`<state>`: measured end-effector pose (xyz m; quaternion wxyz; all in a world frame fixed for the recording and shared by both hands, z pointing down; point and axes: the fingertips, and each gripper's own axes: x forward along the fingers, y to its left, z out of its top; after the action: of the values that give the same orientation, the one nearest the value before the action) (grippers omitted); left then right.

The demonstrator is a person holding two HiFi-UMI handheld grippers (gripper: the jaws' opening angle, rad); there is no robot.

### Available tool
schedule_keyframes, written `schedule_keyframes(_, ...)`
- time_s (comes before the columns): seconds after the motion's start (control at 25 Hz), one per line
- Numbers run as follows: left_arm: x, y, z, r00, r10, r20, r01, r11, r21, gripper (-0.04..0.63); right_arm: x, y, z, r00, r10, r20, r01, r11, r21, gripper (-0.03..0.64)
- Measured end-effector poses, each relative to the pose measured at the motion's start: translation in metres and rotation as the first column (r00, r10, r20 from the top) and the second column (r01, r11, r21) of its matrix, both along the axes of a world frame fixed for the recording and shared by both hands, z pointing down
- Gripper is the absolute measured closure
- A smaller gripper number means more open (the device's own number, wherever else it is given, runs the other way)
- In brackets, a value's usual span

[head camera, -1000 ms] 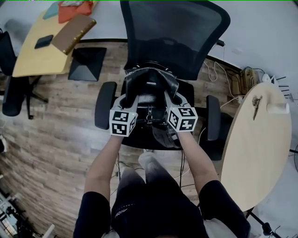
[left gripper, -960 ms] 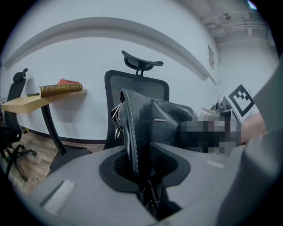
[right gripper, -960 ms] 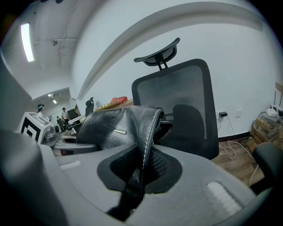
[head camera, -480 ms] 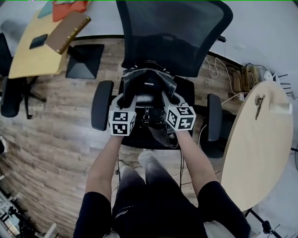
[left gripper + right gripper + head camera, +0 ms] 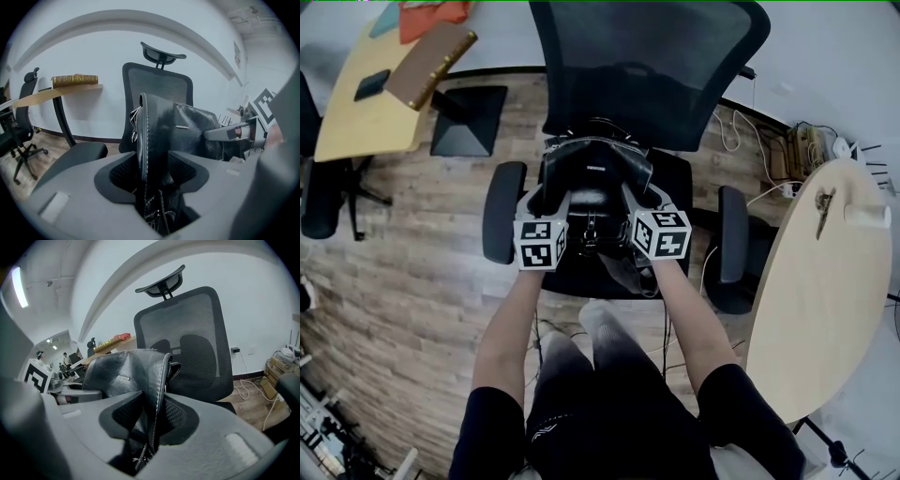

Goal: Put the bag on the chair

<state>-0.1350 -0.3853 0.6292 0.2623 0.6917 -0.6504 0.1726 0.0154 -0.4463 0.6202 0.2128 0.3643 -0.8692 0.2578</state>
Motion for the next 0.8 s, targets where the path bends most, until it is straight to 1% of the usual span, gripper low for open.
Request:
schedule_keyframes(0.16, -0.004, 0.001, 0.002, 1.0, -0.009, 0.025, 0.009, 1.0, -0.02, 0.348, 0.001, -0.001, 0.002, 1.0, 0.009, -0.013, -0.009, 1.0, -0.008, 0.494)
schedule_keyframes(0.28, -0.005, 0.002, 0.004, 0.999, -0.003, 0.04, 0.004, 0.999, -0.033, 0.314, 0.003, -0.003, 0.001, 1.0, 0.013, -0.013, -0.013, 1.0, -0.016, 0.485)
schedule_keyframes(0.44, -0.007, 0.006, 0.004, 0.998, -0.013, 0.059, 0.015, 0.999, -0.042, 0.302, 0.005, -0.004, -0.001, 1.0, 0.02, -0.018, -0.02, 1.0, -0.013, 0.466)
schedule_keyframes(0.6, -0.011, 0.013, -0.001, 0.998, -0.035, 0.046, 0.037, 0.998, -0.041, 0.293, 0.013, -0.005, -0.006, 0.998, 0.05, -0.033, -0.049, 0.999, 0.003, 0.459)
schedule_keyframes(0.8, -0.012, 0.019, -0.014, 0.999, -0.034, 0.016, 0.034, 0.999, -0.006, 0.298, 0.016, 0.0, -0.015, 0.996, 0.083, -0.029, -0.083, 0.996, 0.016, 0.459)
